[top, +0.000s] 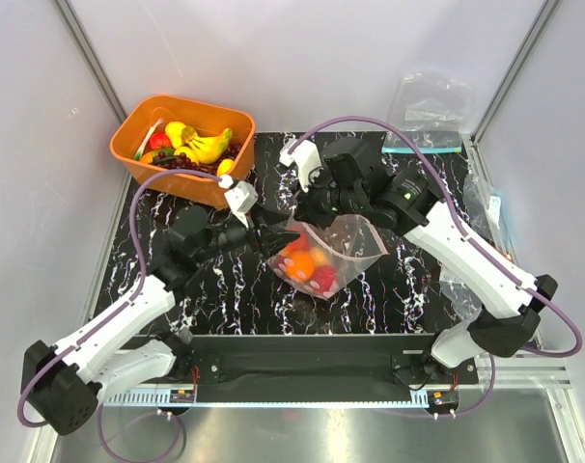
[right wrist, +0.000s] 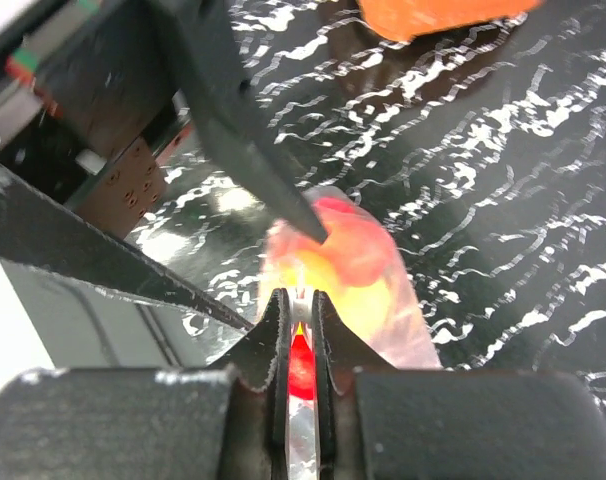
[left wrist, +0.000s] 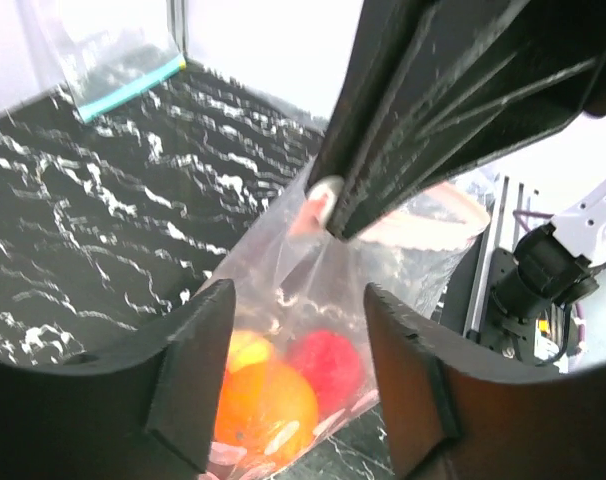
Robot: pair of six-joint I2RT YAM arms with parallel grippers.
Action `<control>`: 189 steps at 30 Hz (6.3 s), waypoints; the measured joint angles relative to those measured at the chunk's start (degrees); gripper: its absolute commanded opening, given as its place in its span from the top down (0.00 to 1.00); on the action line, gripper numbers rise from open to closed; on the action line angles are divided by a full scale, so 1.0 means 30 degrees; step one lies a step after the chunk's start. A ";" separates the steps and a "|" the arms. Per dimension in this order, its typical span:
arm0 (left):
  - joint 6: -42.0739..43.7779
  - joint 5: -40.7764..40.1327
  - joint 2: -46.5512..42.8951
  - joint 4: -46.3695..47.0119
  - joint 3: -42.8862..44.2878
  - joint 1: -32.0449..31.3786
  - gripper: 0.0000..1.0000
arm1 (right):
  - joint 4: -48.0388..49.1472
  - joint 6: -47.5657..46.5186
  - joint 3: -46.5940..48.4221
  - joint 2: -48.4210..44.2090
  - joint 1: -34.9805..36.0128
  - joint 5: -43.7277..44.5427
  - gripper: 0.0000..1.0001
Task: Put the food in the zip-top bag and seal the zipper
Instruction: Zip the zipper food storage bag at the center of the board.
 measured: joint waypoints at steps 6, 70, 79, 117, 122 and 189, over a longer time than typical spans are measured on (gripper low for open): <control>-0.0255 0.0495 -0.0146 0.0736 0.0401 0.0000 0.36 | -0.0036 0.0007 -0.0087 -0.1027 0.0000 -0.1734 1.00; -0.4408 0.7111 0.1362 0.3687 0.1792 0.1741 0.39 | -0.0685 0.1290 -0.1479 -0.2900 0.0226 -0.2302 0.99; -0.3934 0.8196 0.3191 0.4277 0.2237 0.1304 0.50 | -0.1916 0.1188 -0.1399 -0.2470 -0.0007 -0.1953 0.99; -0.1712 0.8488 0.3359 0.2390 0.2237 0.1035 1.00 | -0.3053 0.0430 -0.0182 -0.1654 0.0029 -0.1217 1.00; -0.2412 0.8459 0.3767 0.2441 0.2266 0.1035 1.00 | -0.3082 0.0095 -0.0459 -0.1260 0.0080 -0.0576 0.97; -0.4473 -0.0590 0.0991 -0.0211 0.0758 0.8575 1.00 | -0.6652 0.4736 -0.1348 0.0648 0.0146 0.2404 0.47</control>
